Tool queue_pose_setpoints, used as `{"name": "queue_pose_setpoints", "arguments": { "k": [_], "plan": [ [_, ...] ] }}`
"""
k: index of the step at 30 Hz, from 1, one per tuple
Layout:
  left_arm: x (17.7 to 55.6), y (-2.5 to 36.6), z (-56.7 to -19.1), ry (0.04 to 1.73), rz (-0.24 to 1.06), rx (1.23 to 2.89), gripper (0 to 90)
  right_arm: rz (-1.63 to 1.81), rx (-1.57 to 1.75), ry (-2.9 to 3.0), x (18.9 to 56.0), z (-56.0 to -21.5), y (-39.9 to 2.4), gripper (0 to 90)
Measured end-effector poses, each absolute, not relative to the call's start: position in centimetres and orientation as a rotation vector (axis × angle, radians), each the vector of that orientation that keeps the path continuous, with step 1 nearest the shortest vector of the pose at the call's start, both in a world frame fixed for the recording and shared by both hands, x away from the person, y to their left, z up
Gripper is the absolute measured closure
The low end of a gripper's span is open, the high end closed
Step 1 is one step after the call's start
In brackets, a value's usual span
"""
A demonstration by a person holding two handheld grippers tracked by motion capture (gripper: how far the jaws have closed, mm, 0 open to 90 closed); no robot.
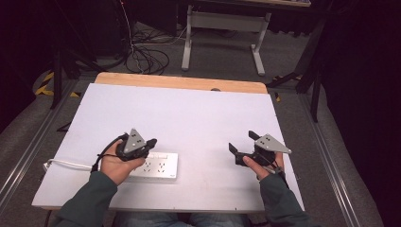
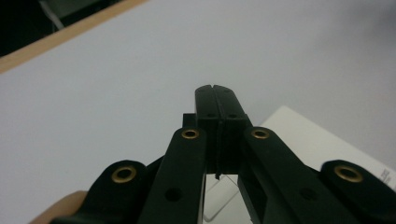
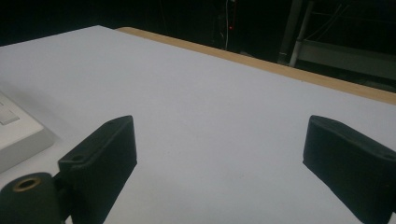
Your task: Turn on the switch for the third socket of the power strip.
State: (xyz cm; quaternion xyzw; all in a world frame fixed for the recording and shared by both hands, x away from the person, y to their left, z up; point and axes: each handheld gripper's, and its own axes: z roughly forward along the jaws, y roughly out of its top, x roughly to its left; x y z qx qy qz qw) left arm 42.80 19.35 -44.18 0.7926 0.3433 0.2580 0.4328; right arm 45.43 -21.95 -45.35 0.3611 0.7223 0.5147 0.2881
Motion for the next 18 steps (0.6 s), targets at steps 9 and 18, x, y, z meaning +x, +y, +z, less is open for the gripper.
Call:
{"name": "queue_pose_setpoints", "arguments": {
  "k": [9,18],
  "plan": [
    [41.3,22.8,-42.3,0.918,0.697,1.733,89.7,1.372,0.949,1.940,45.5,-45.4,-21.6,10.0],
    [41.0,24.1,-41.5,0.936,0.752,1.631,89.6,1.358,0.947,1.946,45.6,-45.4,-21.6,10.0]
  ]
}}
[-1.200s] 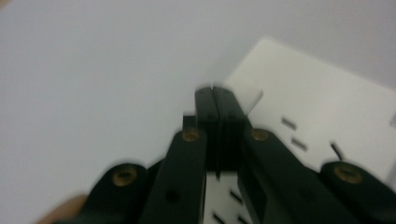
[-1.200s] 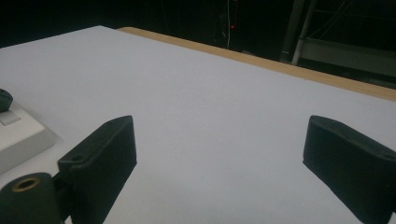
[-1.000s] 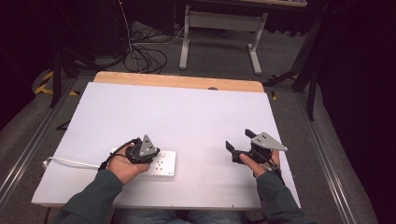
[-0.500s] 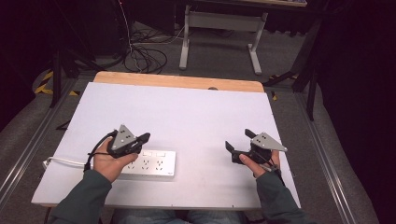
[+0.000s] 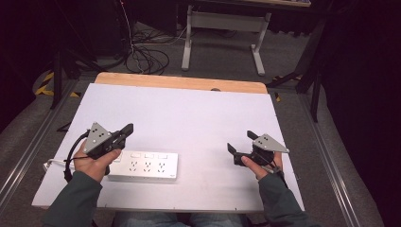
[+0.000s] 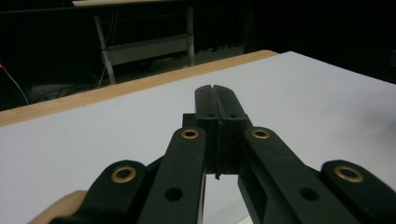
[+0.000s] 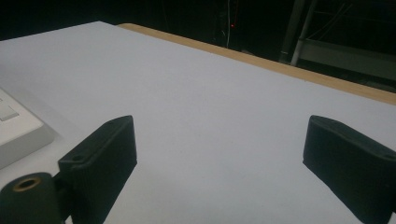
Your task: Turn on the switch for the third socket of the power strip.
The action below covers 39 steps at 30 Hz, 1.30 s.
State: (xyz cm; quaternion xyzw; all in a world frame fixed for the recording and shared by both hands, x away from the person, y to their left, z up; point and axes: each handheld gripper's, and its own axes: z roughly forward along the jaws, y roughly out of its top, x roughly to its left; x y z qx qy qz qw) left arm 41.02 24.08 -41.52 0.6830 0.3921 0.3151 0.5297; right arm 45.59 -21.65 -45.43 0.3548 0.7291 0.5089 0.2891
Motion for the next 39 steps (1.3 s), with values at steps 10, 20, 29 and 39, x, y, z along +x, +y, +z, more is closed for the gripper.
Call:
{"name": "queue_pose_setpoints", "arguments": {
  "k": [10,20,29,39],
  "plan": [
    [40.8,24.8,-41.0,0.950,0.809,1.586,89.3,1.365,0.957,1.938,45.5,-45.4,-21.9,10.0],
    [40.2,26.2,-40.6,0.970,0.862,1.553,89.1,1.367,0.957,1.939,45.5,-45.4,-21.9,10.1],
    [39.8,27.4,-40.3,0.983,0.892,1.545,87.4,1.367,0.953,1.941,45.6,-45.4,-21.7,10.2],
    [39.4,29.0,-40.1,1.024,0.927,1.510,84.7,1.365,0.956,1.940,45.5,-45.4,-21.8,10.2]
  ]
}}
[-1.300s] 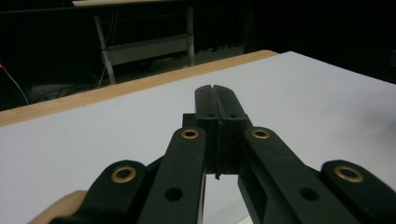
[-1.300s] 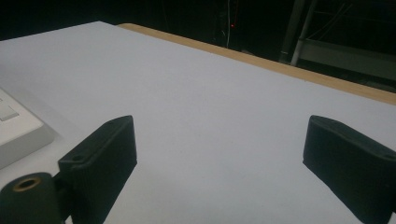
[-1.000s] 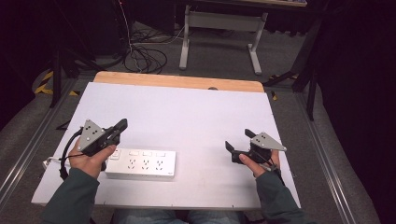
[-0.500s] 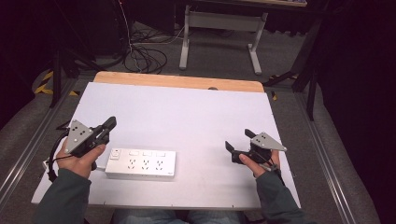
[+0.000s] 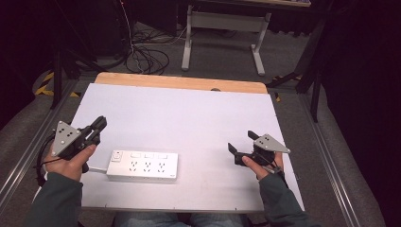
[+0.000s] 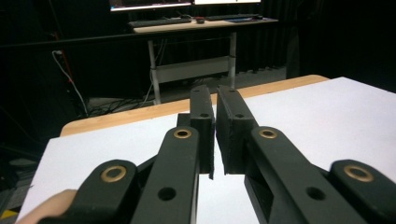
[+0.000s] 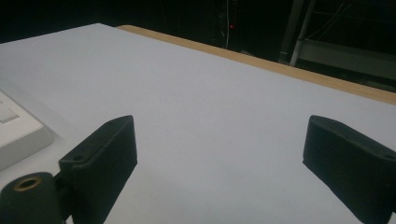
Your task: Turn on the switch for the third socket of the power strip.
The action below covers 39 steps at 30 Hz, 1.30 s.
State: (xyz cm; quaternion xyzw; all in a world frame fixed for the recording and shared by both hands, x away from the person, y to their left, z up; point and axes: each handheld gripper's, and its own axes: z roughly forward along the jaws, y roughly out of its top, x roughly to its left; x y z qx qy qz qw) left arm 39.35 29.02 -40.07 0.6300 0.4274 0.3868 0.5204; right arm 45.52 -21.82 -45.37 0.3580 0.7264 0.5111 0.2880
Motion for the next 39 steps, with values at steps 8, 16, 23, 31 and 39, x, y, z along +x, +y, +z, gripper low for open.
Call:
{"name": "queue_pose_setpoints", "arguments": {
  "k": [8,16,23,31,39],
  "plan": [
    [39.1,29.8,-40.0,1.039,0.940,1.511,79.1,1.365,0.950,1.943,45.6,-45.4,-21.6,10.3],
    [39.1,30.6,-40.3,1.082,0.951,1.504,73.9,1.370,0.950,1.939,45.6,-45.3,-21.8,10.2],
    [39.0,30.9,-40.4,1.098,0.959,1.494,68.8,1.376,0.953,1.934,45.6,-45.3,-21.7,10.3],
    [39.0,31.1,-40.6,1.123,0.967,1.479,55.2,1.374,0.953,1.934,45.6,-45.3,-21.8,10.3],
    [39.2,31.2,-40.7,1.157,0.979,1.464,41.3,1.375,0.950,1.935,45.6,-45.2,-21.7,10.3]
  ]
}}
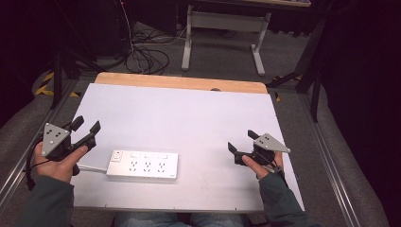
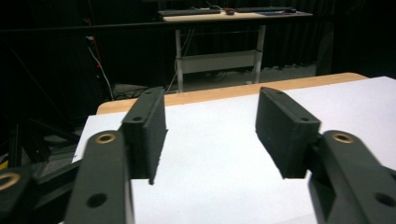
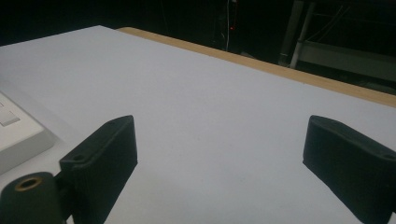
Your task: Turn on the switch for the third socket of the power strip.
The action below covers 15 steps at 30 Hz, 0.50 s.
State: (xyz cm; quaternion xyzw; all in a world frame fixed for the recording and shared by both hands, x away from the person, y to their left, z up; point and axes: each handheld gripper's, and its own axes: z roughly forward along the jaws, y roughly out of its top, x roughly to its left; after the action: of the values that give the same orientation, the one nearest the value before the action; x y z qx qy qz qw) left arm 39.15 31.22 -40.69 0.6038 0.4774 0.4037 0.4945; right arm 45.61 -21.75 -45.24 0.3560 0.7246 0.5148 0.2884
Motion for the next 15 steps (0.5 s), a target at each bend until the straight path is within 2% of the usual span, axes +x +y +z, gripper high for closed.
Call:
{"name": "queue_pose_setpoints", "arguments": {
  "k": [15],
  "plan": [
    [39.51,31.16,-40.73,1.207,0.955,1.453,19.7,1.375,0.951,1.934,45.60,-45.23,-21.75,10.3]
  ]
}}
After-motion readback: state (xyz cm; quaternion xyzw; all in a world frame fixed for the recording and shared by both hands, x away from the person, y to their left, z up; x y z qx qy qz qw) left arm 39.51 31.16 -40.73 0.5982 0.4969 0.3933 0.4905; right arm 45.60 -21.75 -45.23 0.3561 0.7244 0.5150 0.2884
